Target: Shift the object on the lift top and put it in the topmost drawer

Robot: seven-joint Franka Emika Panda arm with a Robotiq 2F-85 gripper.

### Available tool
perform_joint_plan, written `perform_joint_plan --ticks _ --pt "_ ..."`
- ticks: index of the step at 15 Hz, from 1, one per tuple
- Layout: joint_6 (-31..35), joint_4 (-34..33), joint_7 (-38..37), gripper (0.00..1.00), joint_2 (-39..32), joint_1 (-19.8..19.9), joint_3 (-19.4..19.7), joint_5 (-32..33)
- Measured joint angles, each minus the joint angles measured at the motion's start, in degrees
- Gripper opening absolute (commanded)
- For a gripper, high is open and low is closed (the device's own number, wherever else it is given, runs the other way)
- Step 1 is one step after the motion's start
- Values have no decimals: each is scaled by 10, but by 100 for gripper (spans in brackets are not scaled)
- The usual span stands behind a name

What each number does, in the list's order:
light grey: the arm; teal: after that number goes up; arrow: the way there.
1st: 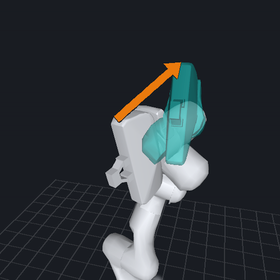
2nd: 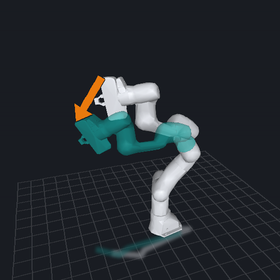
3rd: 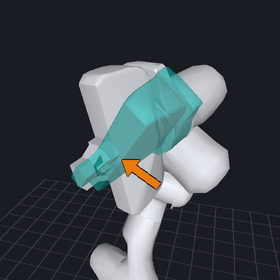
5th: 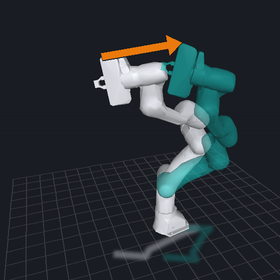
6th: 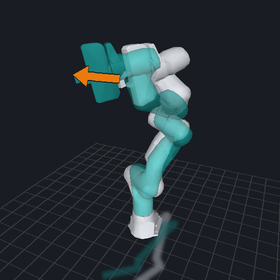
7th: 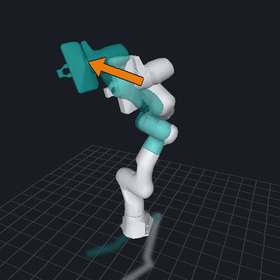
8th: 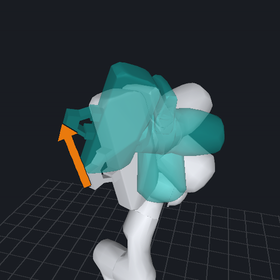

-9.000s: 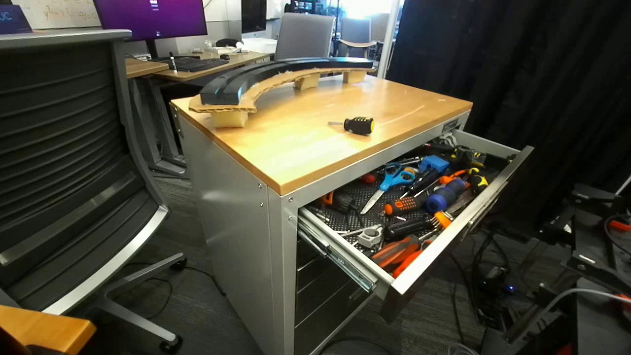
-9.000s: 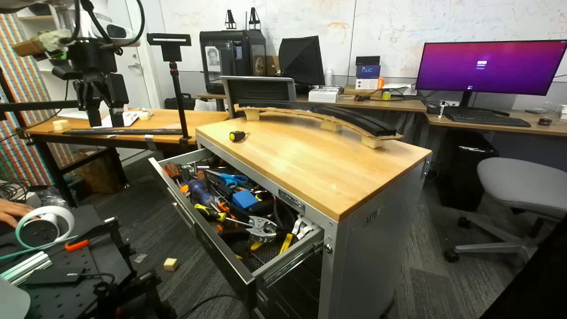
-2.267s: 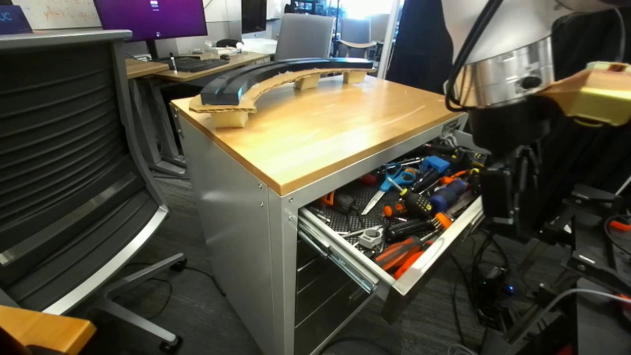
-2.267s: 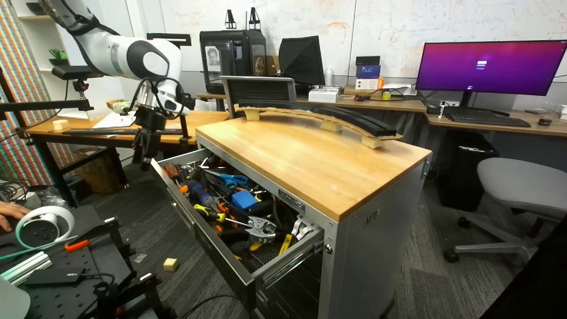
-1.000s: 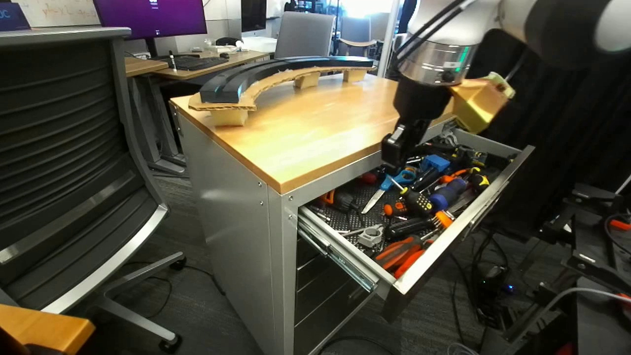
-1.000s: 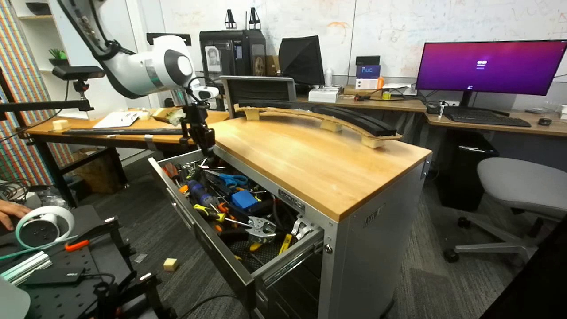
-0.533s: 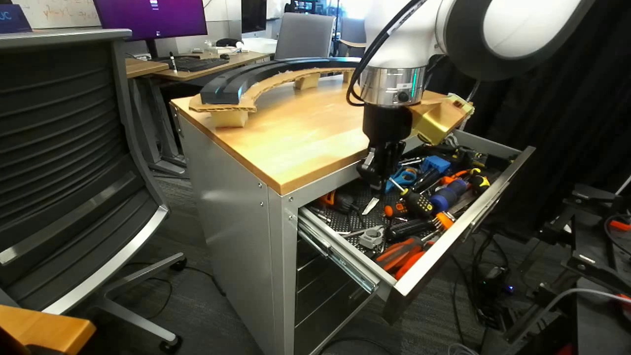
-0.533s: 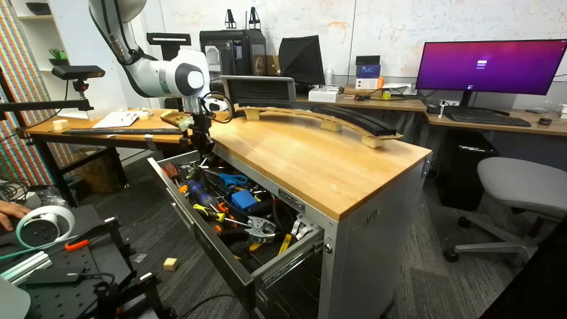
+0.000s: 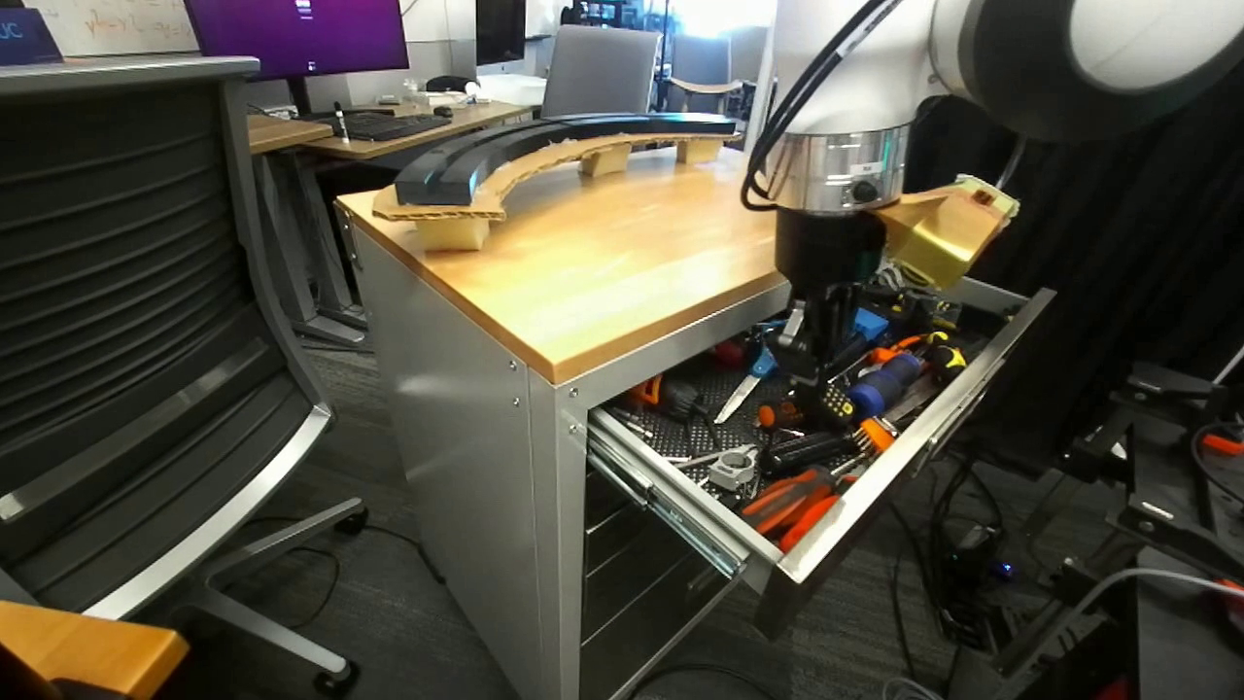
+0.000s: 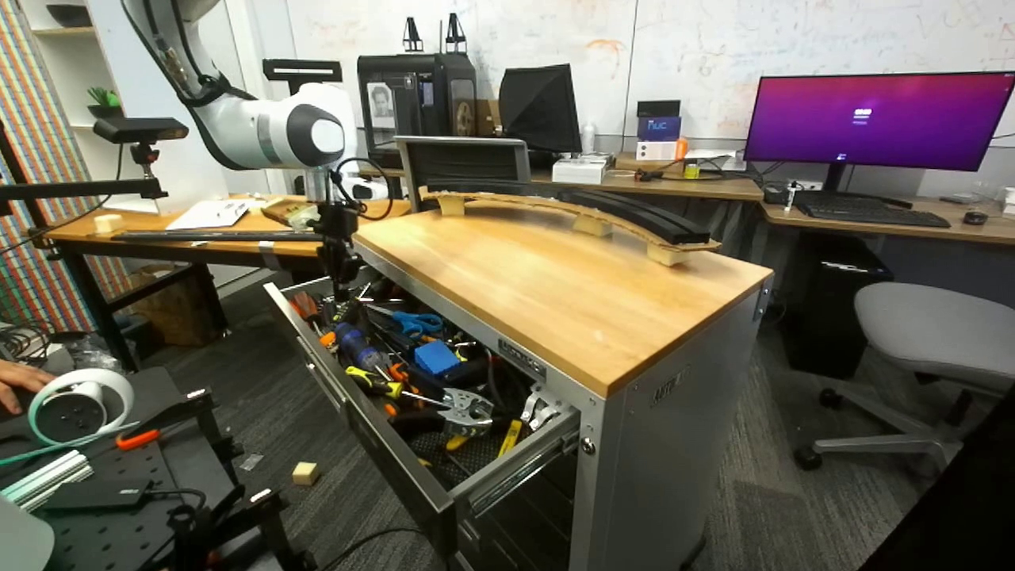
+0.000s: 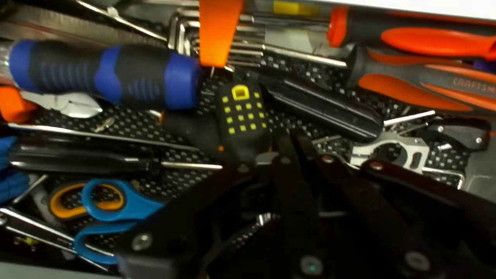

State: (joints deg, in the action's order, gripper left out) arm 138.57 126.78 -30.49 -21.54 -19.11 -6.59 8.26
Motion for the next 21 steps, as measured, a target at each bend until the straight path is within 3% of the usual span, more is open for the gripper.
perform_joint_plan --ticks 5,11,15,21 --pt "48 69 -53 8 32 -10 16 45" --pt "81 83 -253 9 37 -69 58 232" --pt "67 66 -376 7 32 -78 77 353" --pt "14 -29 -428 9 -28 -45 78 401"
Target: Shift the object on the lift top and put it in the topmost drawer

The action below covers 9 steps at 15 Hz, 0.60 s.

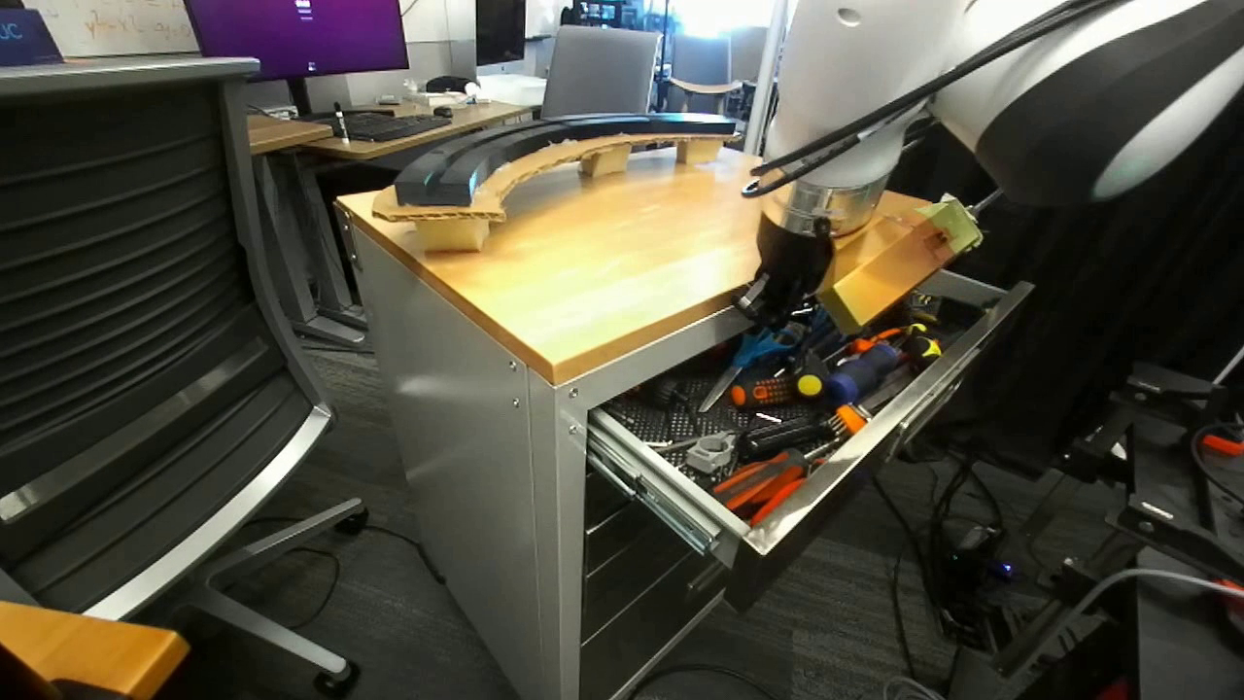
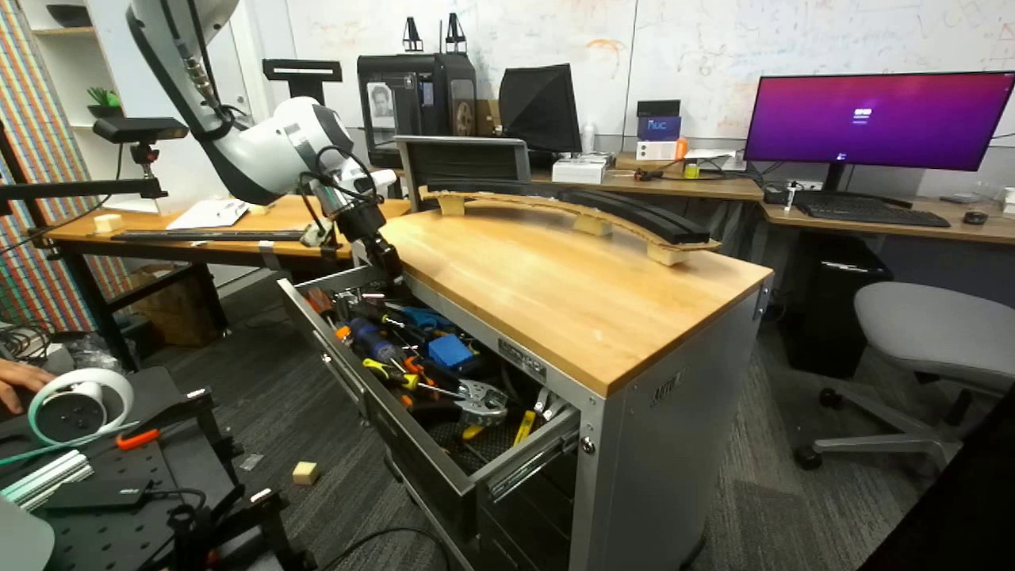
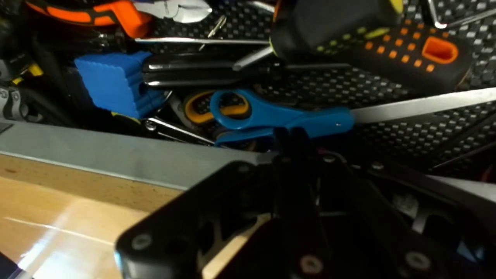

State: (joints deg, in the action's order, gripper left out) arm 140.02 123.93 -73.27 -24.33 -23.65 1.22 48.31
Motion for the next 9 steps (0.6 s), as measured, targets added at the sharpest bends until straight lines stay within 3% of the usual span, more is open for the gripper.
perform_joint_plan --ticks 4,9 --pt "-24 -25 14 8 -18 16 -26 -21" --pt "-48 -25 111 9 15 32 -75 -122"
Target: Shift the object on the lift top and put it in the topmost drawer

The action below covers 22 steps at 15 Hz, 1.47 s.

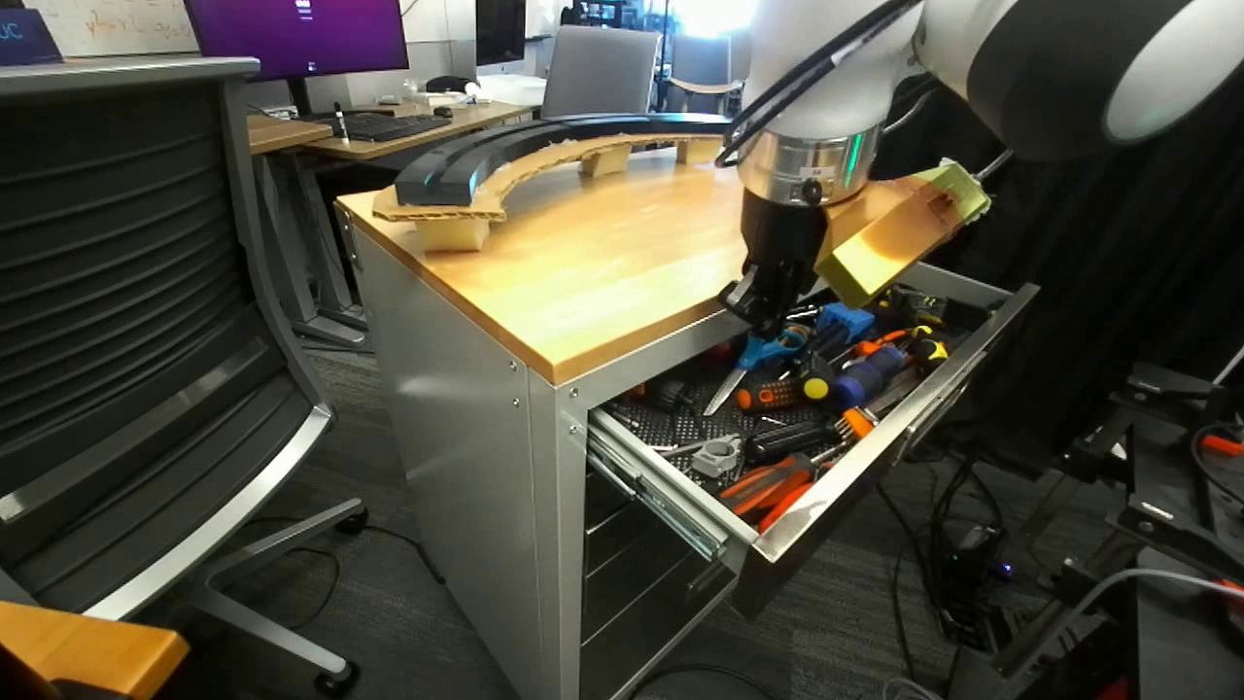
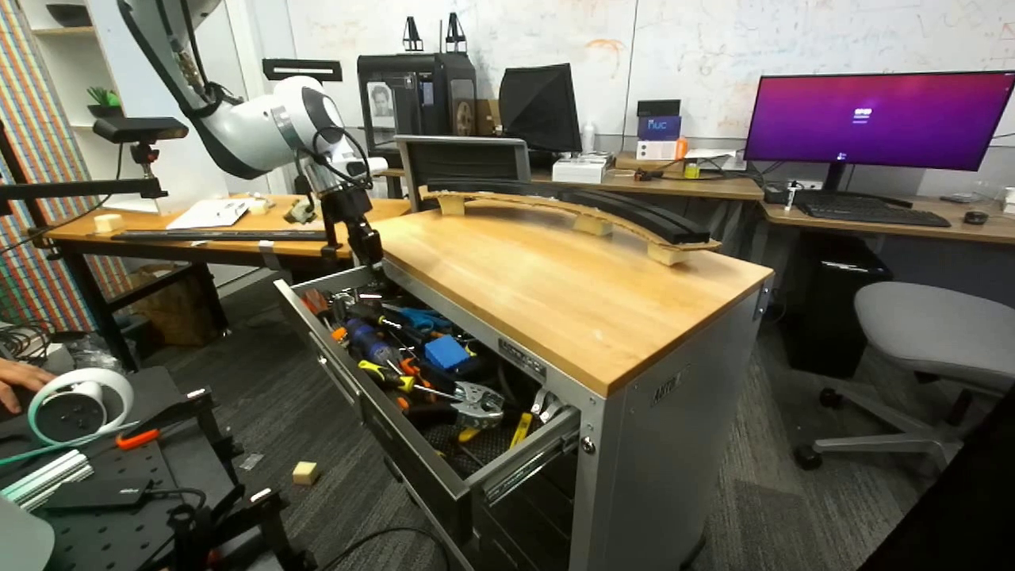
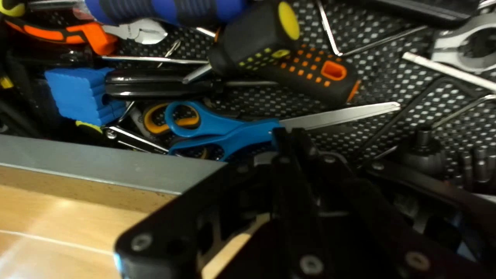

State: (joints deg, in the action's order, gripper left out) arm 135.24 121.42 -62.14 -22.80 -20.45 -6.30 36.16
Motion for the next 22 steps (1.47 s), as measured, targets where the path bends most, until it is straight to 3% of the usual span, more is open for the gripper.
perform_joint_plan --ticks 7,12,16,22 --pt "-20 52 269 10 41 43 -51 -284" --pt "-149 65 398 11 42 65 -53 -419" --pt "-243 56 403 7 34 75 -39 -449" --pt "-213 3 362 8 -46 71 -4 -412"
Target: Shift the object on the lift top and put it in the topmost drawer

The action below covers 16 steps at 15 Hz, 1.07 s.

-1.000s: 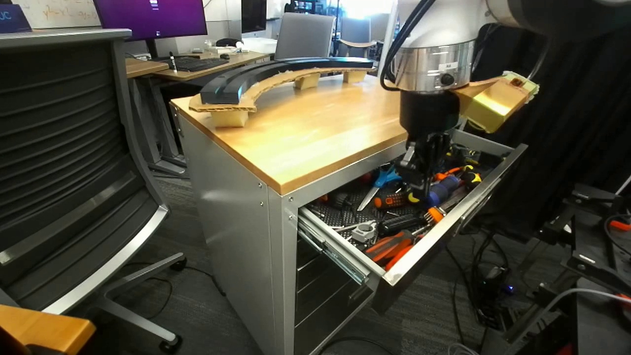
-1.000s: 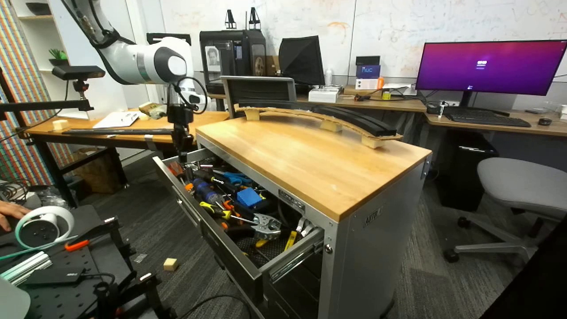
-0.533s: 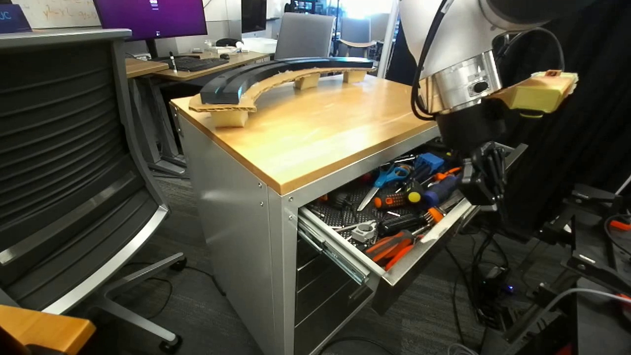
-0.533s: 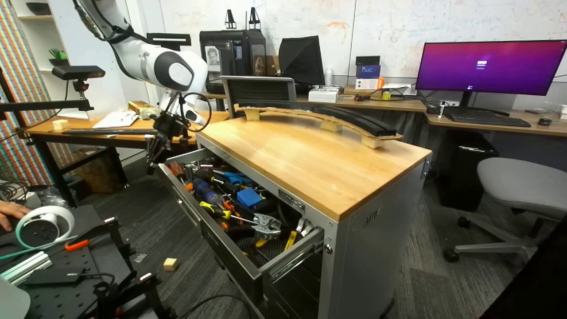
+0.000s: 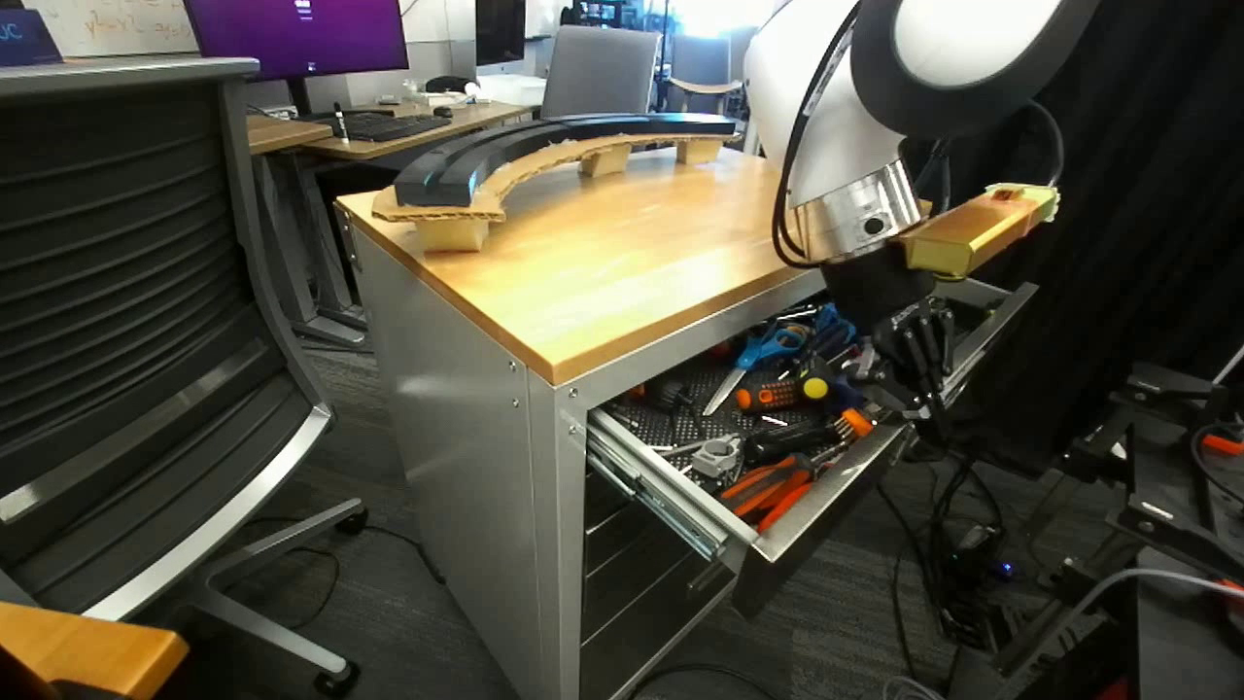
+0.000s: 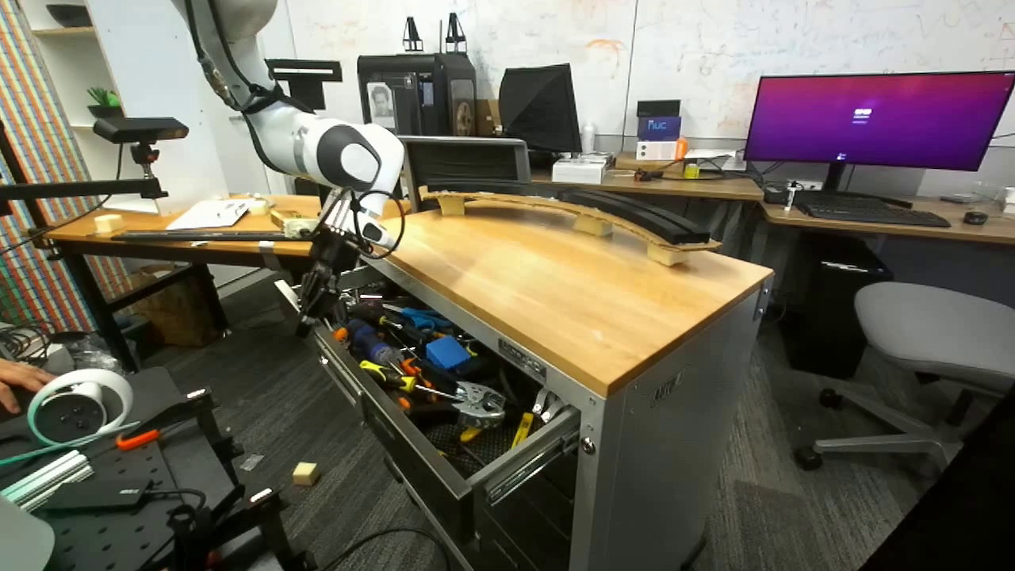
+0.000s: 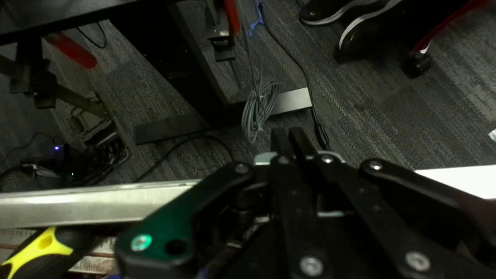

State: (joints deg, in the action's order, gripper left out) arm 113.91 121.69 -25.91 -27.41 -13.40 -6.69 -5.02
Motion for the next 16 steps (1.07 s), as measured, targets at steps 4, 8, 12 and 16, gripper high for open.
perform_joint_plan --ticks 4,8,12,16 --pt "12 -21 -44 7 -10 -21 12 33" --pt "41 -39 -113 8 -13 -63 30 122" --pt "74 -50 -190 8 -20 -96 43 222" --pt "107 -57 -281 8 -33 -127 57 328"
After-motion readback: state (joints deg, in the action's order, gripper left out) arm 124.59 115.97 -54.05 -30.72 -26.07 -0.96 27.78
